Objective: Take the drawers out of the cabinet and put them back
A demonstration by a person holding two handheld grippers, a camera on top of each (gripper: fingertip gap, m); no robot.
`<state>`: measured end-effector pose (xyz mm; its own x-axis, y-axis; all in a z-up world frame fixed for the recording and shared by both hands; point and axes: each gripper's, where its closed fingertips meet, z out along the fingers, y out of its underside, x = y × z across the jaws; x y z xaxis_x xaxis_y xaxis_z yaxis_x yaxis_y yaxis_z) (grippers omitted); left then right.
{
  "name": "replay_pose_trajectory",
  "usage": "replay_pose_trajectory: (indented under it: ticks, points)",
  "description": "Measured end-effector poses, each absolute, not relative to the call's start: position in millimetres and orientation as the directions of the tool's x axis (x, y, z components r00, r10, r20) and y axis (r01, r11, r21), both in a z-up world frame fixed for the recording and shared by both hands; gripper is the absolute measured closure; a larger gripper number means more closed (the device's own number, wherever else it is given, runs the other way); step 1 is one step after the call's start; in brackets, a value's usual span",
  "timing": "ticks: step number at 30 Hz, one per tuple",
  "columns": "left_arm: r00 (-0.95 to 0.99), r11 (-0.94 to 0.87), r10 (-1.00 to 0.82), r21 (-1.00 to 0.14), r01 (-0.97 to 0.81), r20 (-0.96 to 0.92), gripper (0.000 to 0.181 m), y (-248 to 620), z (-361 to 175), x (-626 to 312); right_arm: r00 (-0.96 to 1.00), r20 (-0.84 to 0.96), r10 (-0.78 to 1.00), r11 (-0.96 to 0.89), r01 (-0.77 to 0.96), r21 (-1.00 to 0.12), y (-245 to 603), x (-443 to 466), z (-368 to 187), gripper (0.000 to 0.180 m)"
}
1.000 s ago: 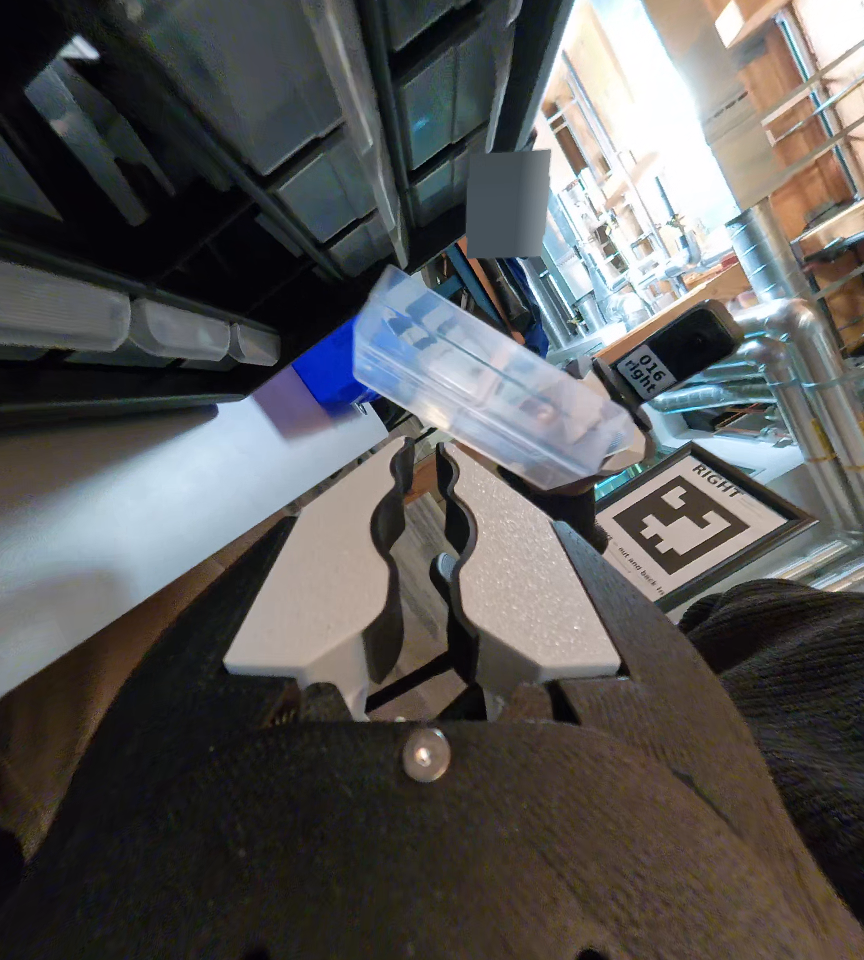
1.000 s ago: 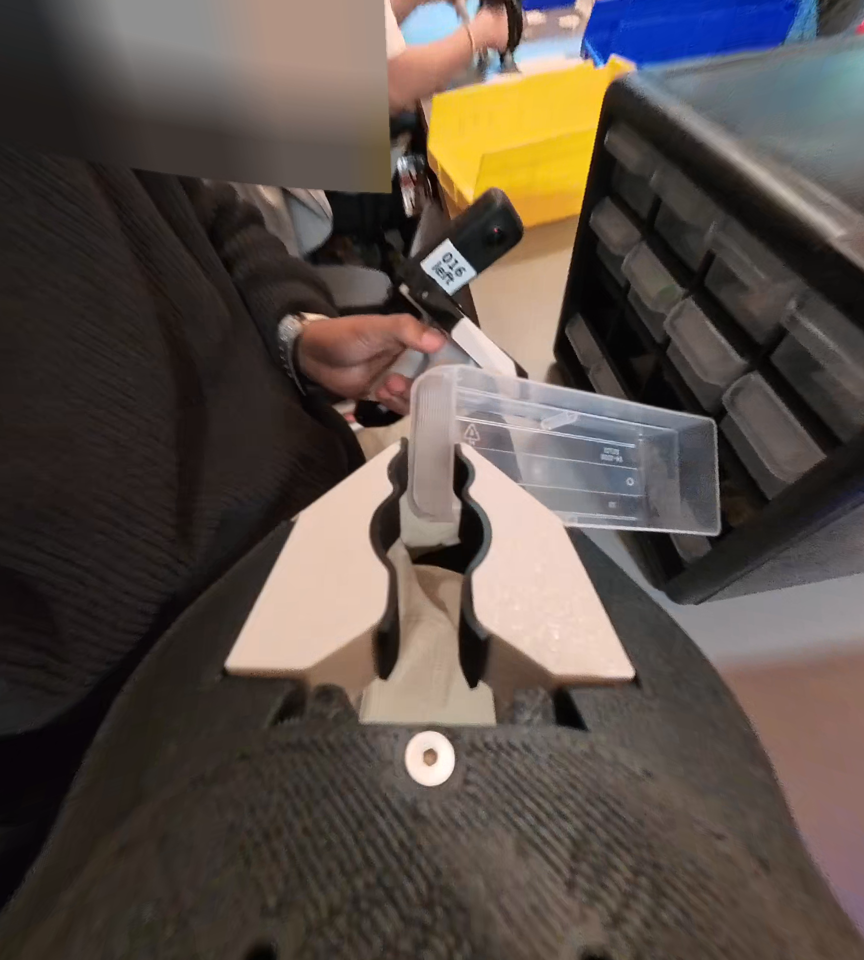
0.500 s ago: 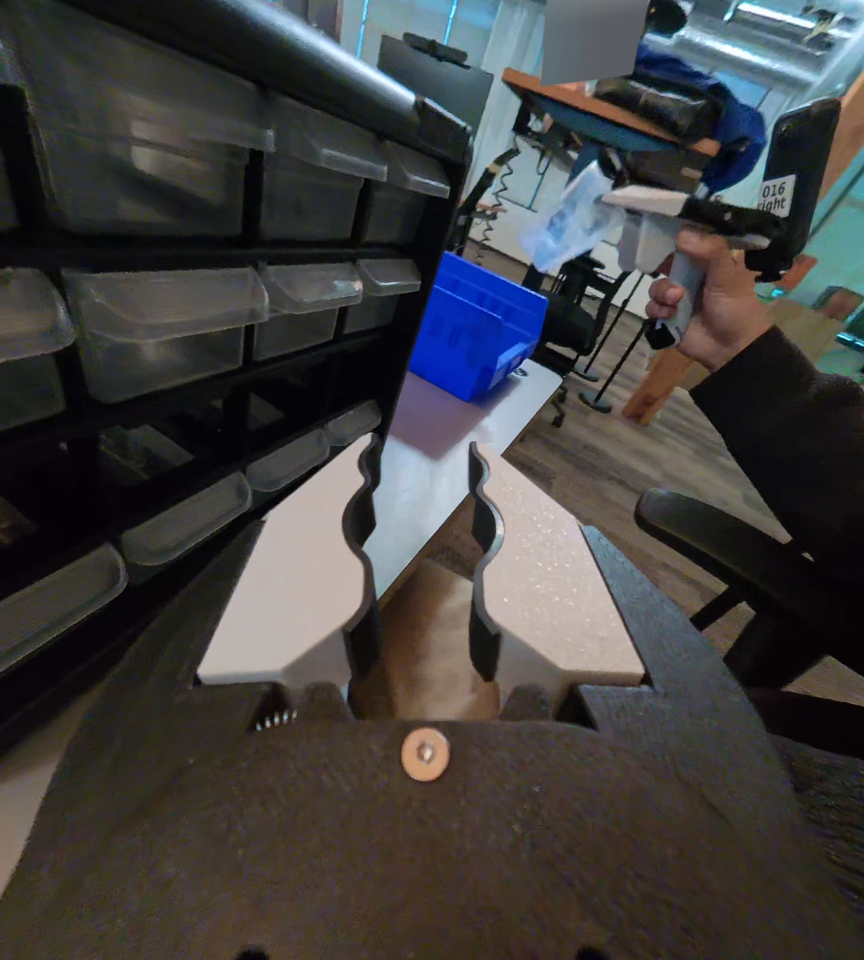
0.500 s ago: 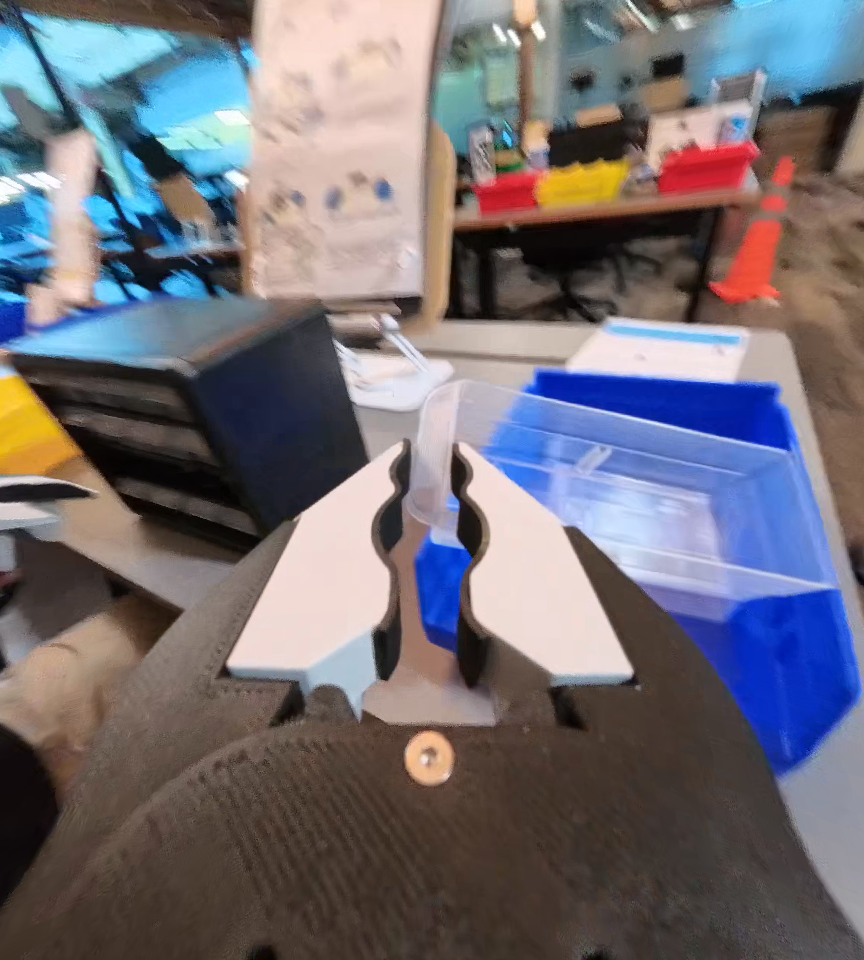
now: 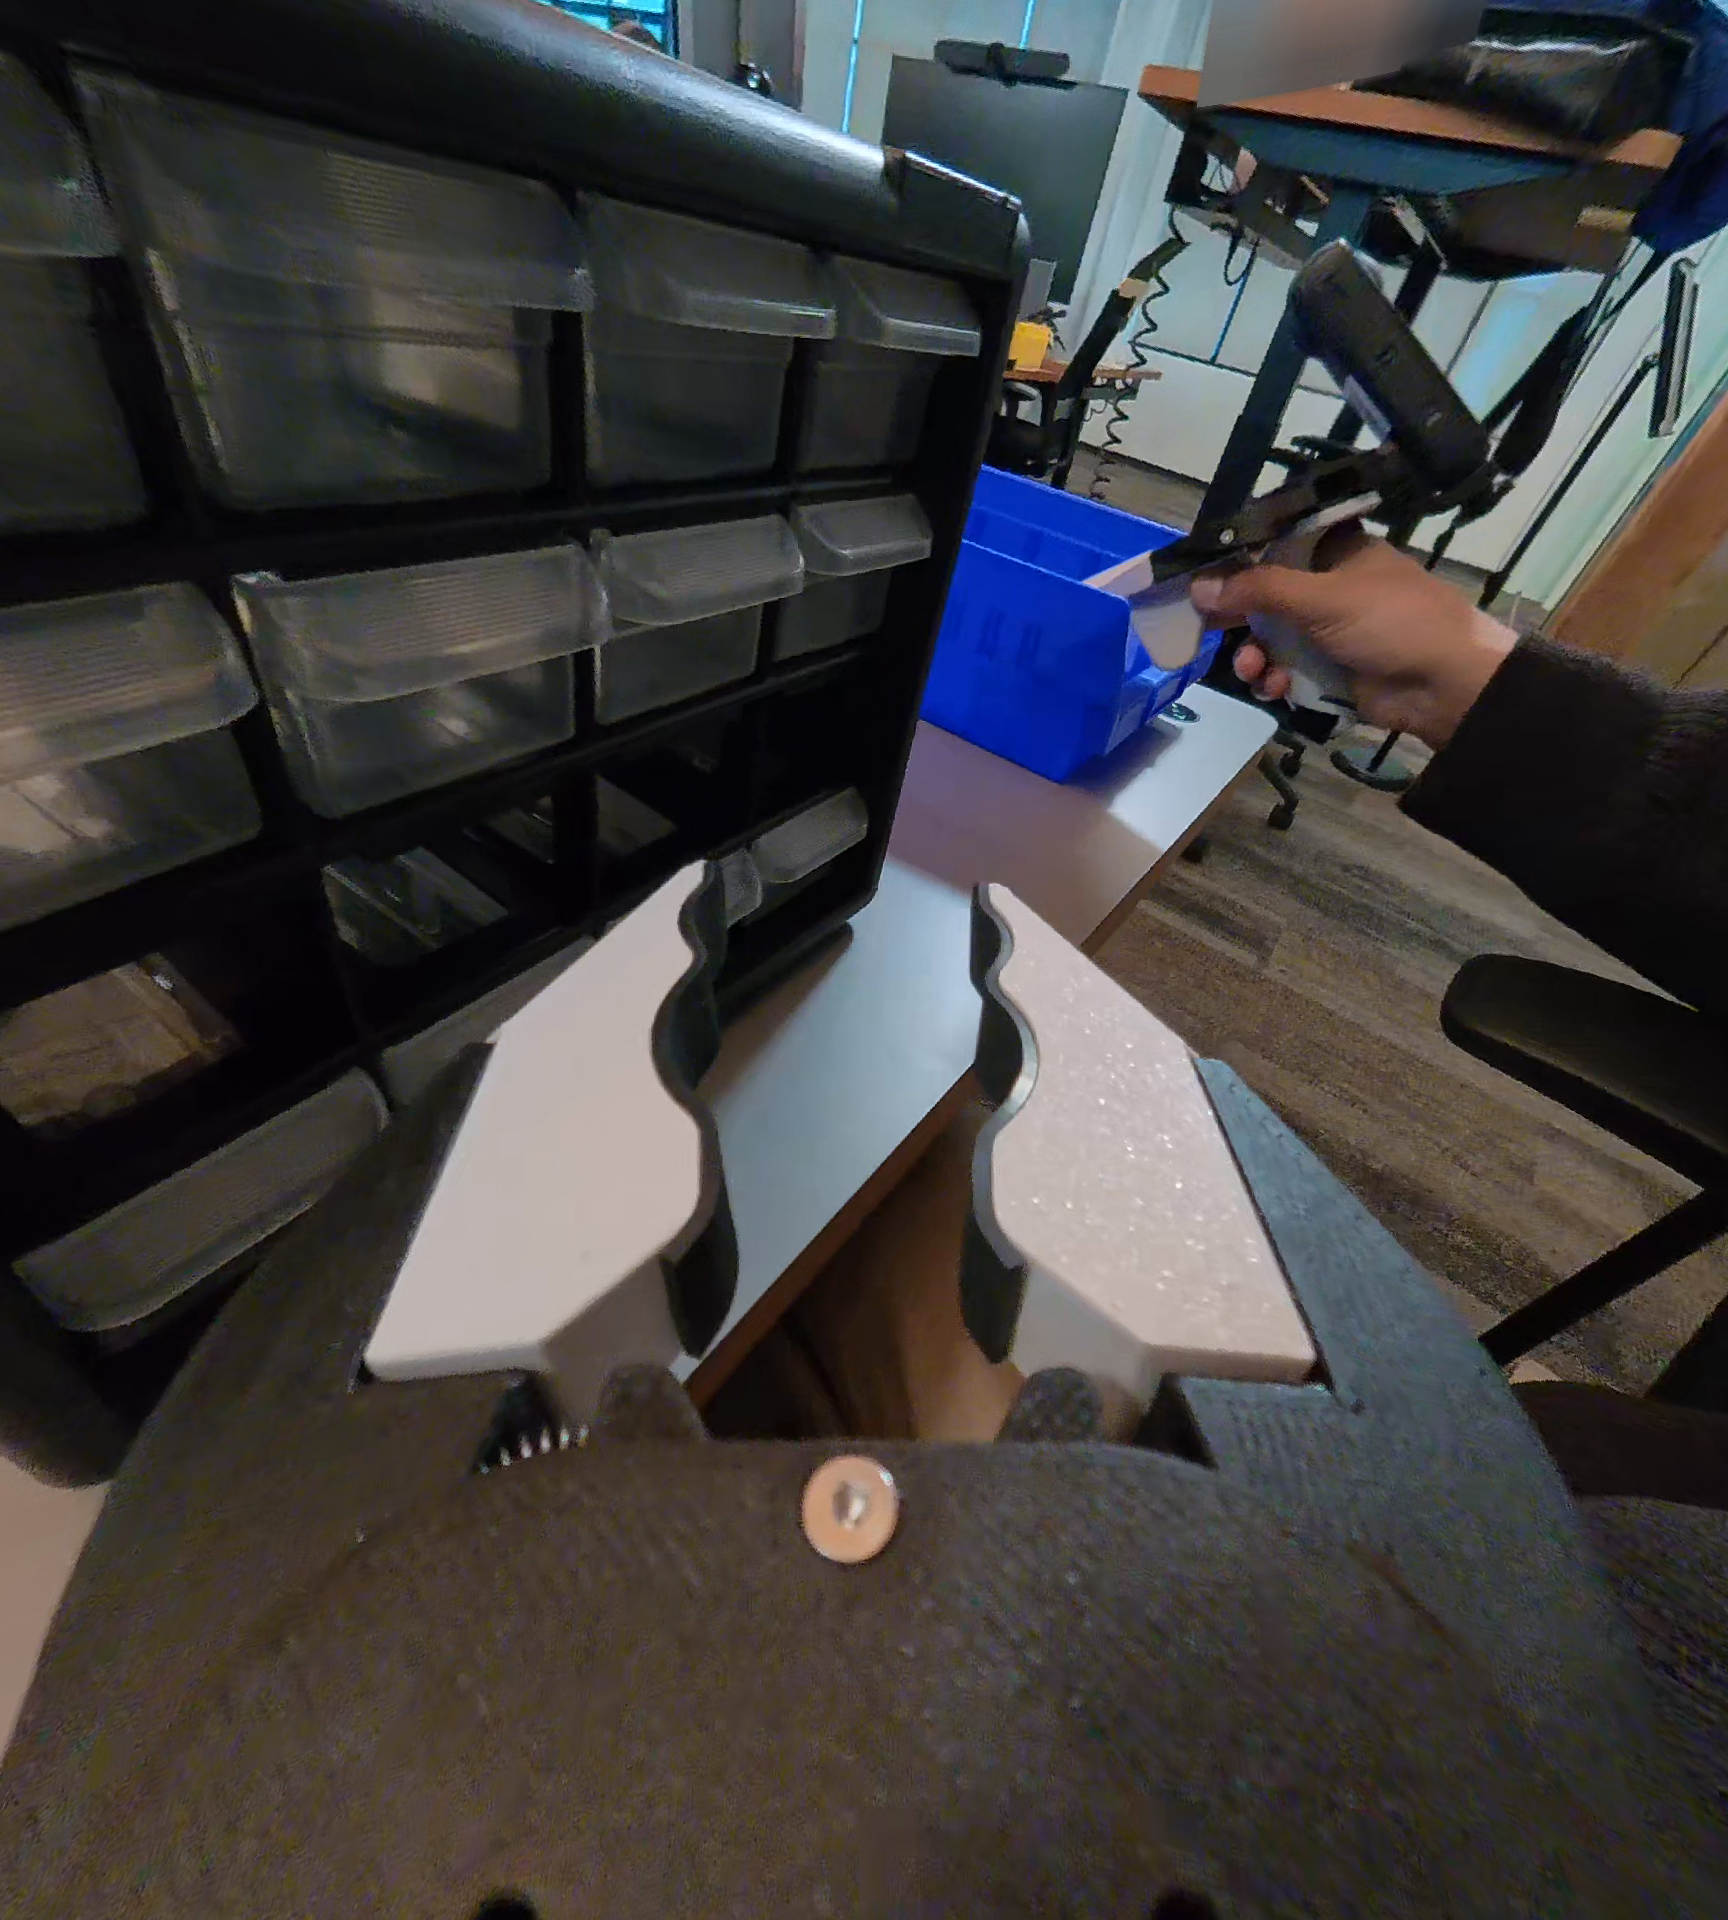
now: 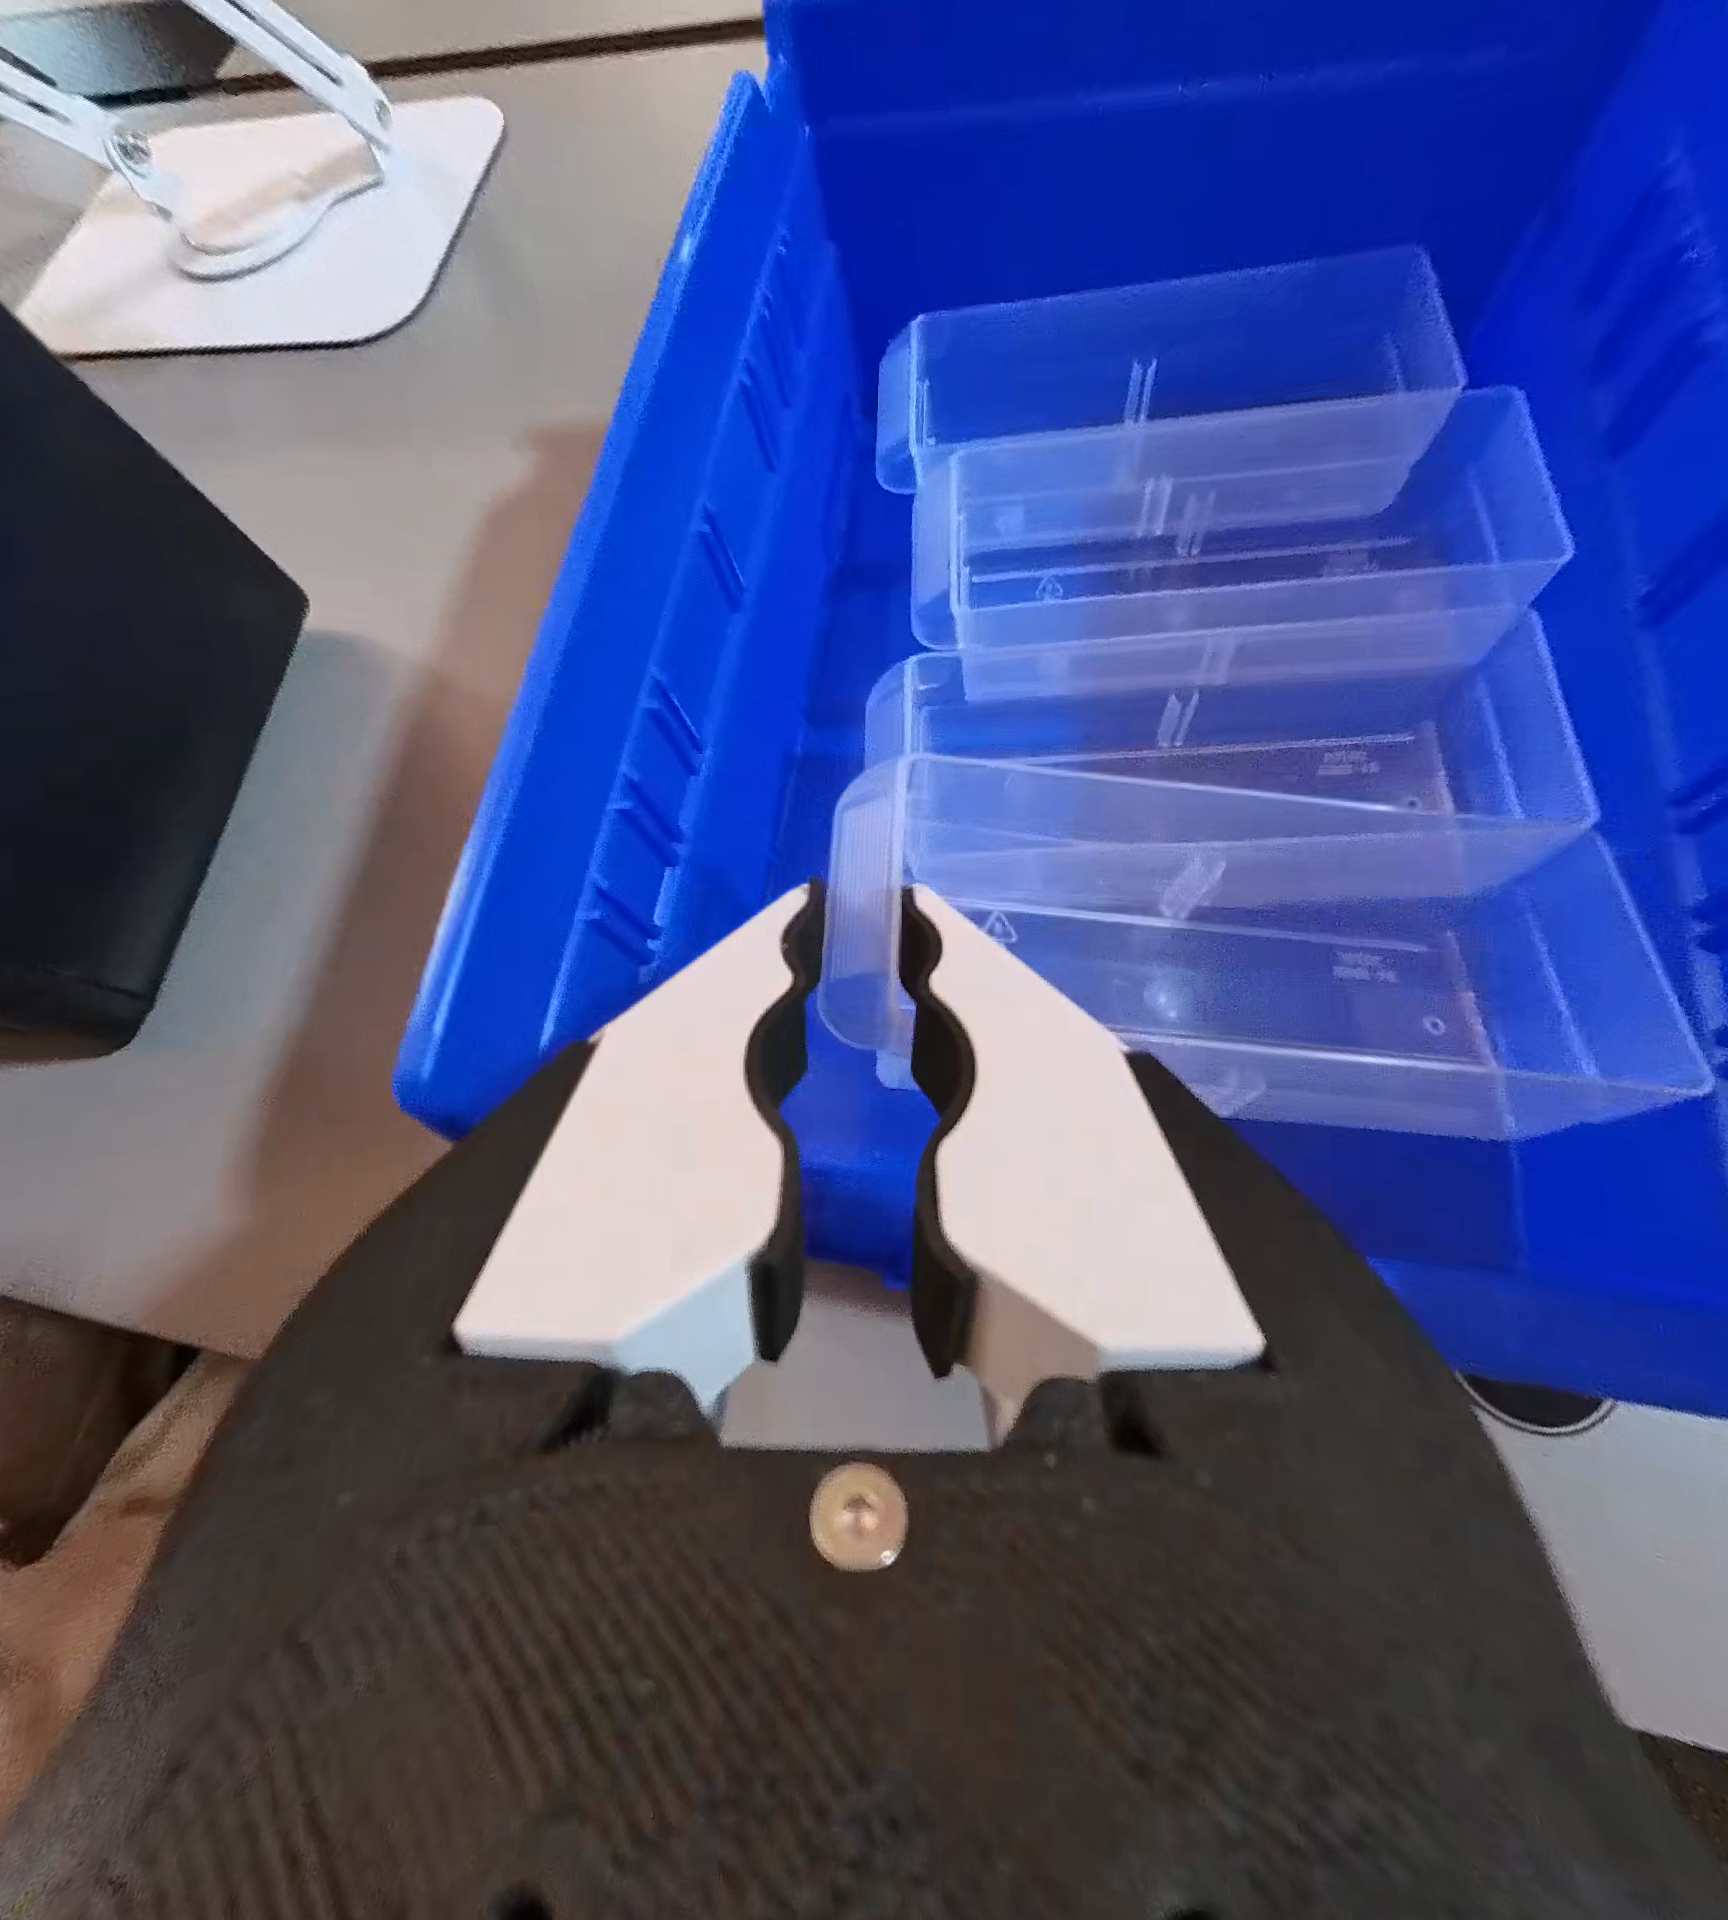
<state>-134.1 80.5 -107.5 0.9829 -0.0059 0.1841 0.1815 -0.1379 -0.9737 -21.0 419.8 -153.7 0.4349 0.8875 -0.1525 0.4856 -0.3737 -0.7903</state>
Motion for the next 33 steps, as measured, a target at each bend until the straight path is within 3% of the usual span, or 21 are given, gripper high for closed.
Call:
replay_pose_trajectory:
  ticks: [5,7,10,13,15,20,22,29,33]
  points:
    - [0.980,-0.151,0.057,-0.968,0.198,0.192,0.116,80,-113,-146,0.427,-0.140,0.893,-0.364,0.505,-0.783,421,-23,-163,0.151]
    - [0.977,-0.156,0.086,-0.966,0.208,0.196,0.107,80,-115,-151,0.429,-0.129,0.894,-0.354,0.501,-0.789,422,-20,-159,0.137]
    - [0.971,-0.156,0.123,-0.963,0.221,0.203,0.091,78,-115,-158,0.460,-0.070,0.885,-0.294,0.436,-0.850,436,-12,-134,0.125]
    - [0.974,-0.136,0.137,-0.971,0.199,0.180,0.087,76,-109,-161,0.606,0.017,0.795,-0.218,0.311,-0.925,474,18,-100,0.101]
    - [0.978,-0.121,0.141,-0.977,0.173,0.156,0.087,74,-103,-163,0.706,0.067,0.705,-0.177,0.266,-0.948,502,47,-89,0.100]
    - [0.978,-0.103,0.144,-0.981,0.166,0.150,0.091,73,-99,-163,0.792,0.083,0.605,-0.285,0.313,-0.906,545,87,-135,0.089]
    - [0.977,-0.110,0.141,-0.978,0.176,0.160,0.092,74,-102,-162,0.785,0.024,0.619,-0.343,0.298,-0.891,549,81,-154,0.094]
    - [0.977,-0.124,0.116,-0.974,0.191,0.177,0.096,78,-105,-155,0.629,-0.374,0.682,-0.542,0.091,-0.836,553,46,-163,0.171]
    - [0.975,-0.120,0.123,-0.973,0.199,0.184,0.098,76,-104,-157,0.616,-0.389,0.685,-0.542,0.075,-0.837,549,46,-160,0.173]
